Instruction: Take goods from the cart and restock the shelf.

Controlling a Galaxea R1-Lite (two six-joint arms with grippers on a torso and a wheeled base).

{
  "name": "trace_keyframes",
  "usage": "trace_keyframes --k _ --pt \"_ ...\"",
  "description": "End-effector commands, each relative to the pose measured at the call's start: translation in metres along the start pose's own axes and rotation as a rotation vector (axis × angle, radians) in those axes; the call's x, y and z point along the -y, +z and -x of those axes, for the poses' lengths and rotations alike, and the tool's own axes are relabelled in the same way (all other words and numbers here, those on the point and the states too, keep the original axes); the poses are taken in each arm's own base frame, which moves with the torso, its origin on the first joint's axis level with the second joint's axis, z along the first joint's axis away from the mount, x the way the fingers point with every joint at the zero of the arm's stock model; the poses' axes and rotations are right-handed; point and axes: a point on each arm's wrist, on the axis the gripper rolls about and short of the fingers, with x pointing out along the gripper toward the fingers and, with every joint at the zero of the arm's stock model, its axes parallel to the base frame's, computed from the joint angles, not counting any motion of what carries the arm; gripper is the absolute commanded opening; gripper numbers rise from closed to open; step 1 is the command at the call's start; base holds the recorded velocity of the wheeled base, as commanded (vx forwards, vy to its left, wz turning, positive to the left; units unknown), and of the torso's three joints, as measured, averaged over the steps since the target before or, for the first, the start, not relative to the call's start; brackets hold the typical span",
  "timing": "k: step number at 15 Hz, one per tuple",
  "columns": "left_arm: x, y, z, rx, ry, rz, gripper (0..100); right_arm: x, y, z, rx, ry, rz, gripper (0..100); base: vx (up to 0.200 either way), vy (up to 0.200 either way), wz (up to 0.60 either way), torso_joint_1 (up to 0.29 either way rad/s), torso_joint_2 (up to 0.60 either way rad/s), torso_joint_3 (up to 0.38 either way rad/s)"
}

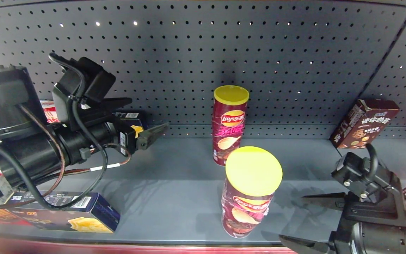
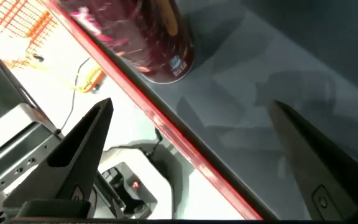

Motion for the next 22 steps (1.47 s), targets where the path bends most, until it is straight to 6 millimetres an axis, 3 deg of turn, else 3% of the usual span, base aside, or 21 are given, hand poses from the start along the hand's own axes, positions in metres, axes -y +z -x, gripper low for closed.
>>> trace_keyframes --k 1,7,22 --pt "0.000 -0.002 -0.004 -0.002 0.000 0.001 100 0.001 0.000 -0.009 -0.026 -0.001 -0.001 100 0.000 0.000 0.00 0.000 0.00 0.000" --pt "-0.001 -0.003 -0.006 0.001 0.004 0.001 100 0.002 0.011 -0.025 -0.035 -0.002 -0.003 100 0.000 0.000 0.00 0.000 0.00 0.000" --pt "-0.004 -0.003 -0.005 0.012 0.017 -0.001 100 0.014 0.023 -0.041 -0.037 -0.041 -0.005 100 0.000 0.000 0.00 0.000 0.00 0.000"
